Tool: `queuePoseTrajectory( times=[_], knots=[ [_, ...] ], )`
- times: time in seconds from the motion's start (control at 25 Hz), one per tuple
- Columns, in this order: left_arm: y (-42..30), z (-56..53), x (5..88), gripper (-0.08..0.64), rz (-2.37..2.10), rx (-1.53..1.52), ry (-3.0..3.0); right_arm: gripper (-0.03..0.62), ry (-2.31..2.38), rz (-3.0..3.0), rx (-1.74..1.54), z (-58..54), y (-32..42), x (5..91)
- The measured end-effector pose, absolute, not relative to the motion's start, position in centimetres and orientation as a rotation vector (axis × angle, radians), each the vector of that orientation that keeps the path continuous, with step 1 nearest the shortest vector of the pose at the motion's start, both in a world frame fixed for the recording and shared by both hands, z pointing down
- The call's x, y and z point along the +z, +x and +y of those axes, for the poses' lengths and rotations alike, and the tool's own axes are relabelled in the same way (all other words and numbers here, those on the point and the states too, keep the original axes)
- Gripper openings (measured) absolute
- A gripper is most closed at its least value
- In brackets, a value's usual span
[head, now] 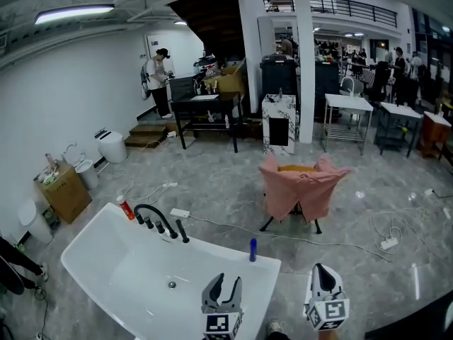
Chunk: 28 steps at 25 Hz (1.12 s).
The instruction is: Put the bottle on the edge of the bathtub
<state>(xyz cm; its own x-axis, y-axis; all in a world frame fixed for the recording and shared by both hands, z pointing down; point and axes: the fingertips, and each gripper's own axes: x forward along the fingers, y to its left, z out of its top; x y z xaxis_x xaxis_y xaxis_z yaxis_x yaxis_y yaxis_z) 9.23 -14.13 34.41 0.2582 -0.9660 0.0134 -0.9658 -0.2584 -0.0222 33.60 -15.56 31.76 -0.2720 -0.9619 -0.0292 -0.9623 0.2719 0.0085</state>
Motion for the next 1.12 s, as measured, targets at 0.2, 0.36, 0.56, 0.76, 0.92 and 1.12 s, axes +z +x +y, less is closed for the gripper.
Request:
queuePoseTrajectory(
  times=[0.2, 0.36, 0.56, 0.76, 0.92, 1.12],
  knots=[
    [9.6, -14.6, 34.0, 0.158, 1.906, -0.046, -2.476, -0.003, -1.882, 2.491, 0.03, -16.0, 33.7, 32.0],
    [9.7, -14.7, 34.4, 0.048, 1.905, -0.037, -2.454, -0.003, -1.881, 2.492, 0.022, -16.2, 33.8, 32.2],
    [10.2, -14.5, 33.5, 0.005, 1.874, -0.032, -2.457, -0.003, -1.88, 2.494, 0.032, -16.3, 33.8, 32.0],
    [10.0, -14.8, 33.0, 0.005, 1.866, -0.003, -2.45, -0.003, -1.881, 2.508, 0.055, -16.4, 33.6, 31.6],
    [9.4, -14.6, 33.1, 0.005, 1.885, -0.002, -2.44, -0.003, -1.879, 2.52, 0.066, -16.3, 33.3, 31.3],
    [8.8, -14.8, 32.7, 0.005, 1.877, 0.015, -2.427, -0.003, -1.878, 2.534, 0.072, -16.4, 32.7, 31.4]
  ],
)
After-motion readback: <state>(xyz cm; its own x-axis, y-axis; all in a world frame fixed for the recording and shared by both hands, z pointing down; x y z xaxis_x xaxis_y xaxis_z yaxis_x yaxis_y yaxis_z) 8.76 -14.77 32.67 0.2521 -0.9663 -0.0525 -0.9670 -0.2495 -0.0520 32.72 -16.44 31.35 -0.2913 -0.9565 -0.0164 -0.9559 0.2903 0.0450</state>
